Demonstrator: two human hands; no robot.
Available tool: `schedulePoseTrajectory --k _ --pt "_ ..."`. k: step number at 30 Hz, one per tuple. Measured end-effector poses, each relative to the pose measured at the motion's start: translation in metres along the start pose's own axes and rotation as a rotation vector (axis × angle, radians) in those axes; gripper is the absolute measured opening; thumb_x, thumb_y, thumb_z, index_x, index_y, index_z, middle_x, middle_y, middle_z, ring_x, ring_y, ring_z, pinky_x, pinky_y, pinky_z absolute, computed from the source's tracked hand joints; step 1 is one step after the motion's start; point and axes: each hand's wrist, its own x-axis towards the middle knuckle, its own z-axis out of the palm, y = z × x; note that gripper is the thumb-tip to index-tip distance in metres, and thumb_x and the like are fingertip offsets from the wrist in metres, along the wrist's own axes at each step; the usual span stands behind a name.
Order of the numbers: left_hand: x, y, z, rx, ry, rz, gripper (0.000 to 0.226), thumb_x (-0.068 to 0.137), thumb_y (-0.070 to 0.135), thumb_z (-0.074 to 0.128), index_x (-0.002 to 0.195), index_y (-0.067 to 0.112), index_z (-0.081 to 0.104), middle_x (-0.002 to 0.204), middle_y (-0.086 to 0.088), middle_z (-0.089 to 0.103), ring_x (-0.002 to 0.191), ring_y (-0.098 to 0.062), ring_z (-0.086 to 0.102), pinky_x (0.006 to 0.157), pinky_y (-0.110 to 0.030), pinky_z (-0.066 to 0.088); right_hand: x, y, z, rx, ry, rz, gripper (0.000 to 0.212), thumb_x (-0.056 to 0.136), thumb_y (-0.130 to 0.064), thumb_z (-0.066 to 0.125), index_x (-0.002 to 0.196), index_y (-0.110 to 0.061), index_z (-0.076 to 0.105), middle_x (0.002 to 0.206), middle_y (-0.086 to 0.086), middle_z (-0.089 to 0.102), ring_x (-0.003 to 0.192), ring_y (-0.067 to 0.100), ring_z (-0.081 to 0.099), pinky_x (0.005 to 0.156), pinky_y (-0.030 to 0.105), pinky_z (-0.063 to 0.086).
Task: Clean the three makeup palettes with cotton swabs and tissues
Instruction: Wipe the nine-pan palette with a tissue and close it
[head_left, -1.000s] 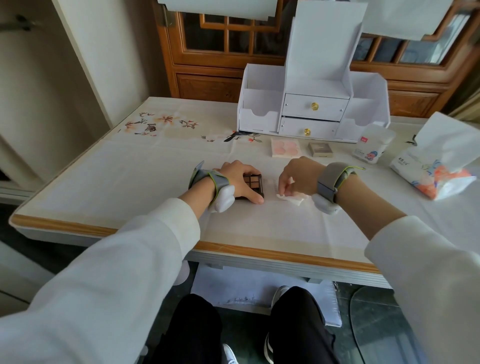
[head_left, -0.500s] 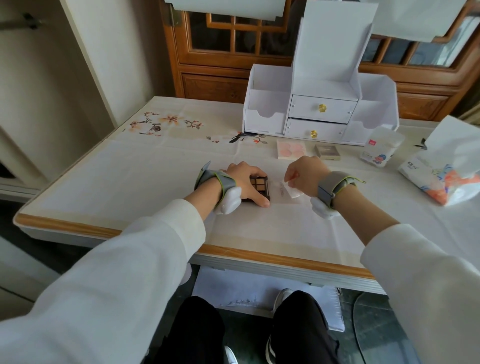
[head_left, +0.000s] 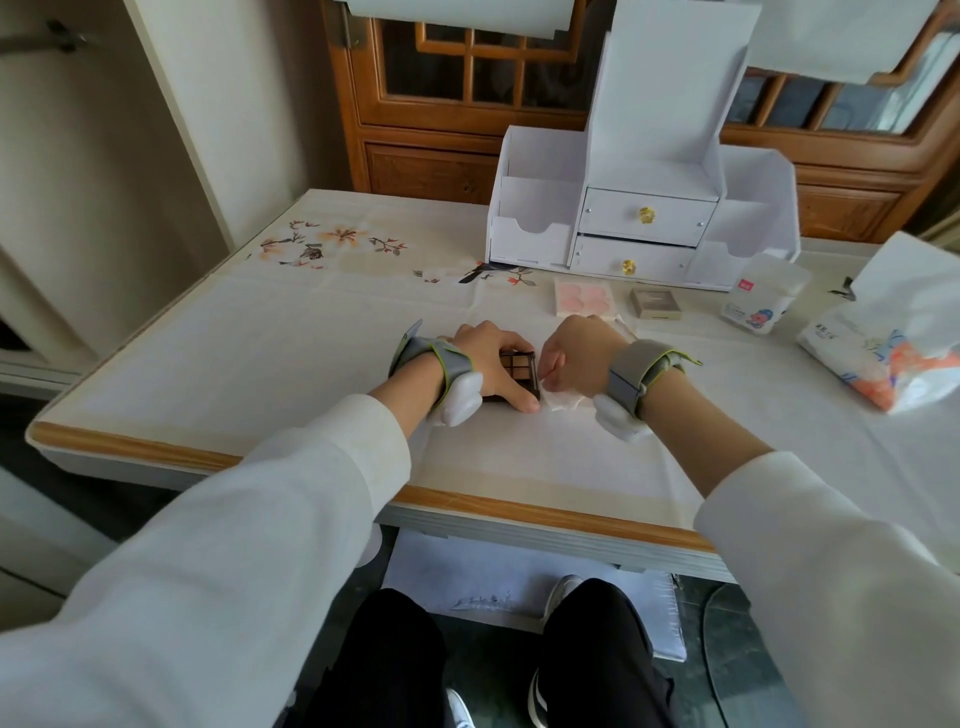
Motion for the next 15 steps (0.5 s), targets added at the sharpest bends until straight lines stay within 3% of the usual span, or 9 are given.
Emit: schedulePoseTrajectory --k 7,11,15 --pt "0.001 0.001 0.001 -0.001 -0.008 0.004 0.077 0.061 0.048 0.084 0.13 0.033 0.053 0.123 0.006 0.061 0.115 -0.018 0.054 0.086 -0.023 0.04 -0.007 0.008 -0.003 -0.013 -0.065 -0.117 0.011 0.08 -0.021 0.066 0.087 -0.026 0.072 0.087 -0.008 0.061 0.087 0.01 0.045 0.057 0.009 0.027" --pt "0.001 0.001 0.0 0.019 -0.006 0.003 0.078 0.062 0.049 0.082 0.132 0.034 0.05 0.13 0.005 0.055 0.12 -0.019 0.05 0.086 -0.023 0.037 -0.007 0.014 -0.008 -0.053 -0.114 -0.099 0.012 0.078 -0.015 0.066 0.083 -0.025 0.072 0.085 -0.008 0.064 0.082 0.009 0.052 0.07 0.018 0.042" --pt "0.002 0.0 0.001 0.025 -0.011 0.011 0.079 0.062 0.049 0.082 0.133 0.033 0.05 0.132 0.004 0.053 0.122 -0.02 0.049 0.092 -0.025 0.039 -0.011 0.025 -0.014 -0.128 -0.116 -0.063 0.013 0.076 -0.015 0.068 0.079 -0.027 0.071 0.08 -0.01 0.063 0.081 0.011 0.052 0.078 0.023 0.041"
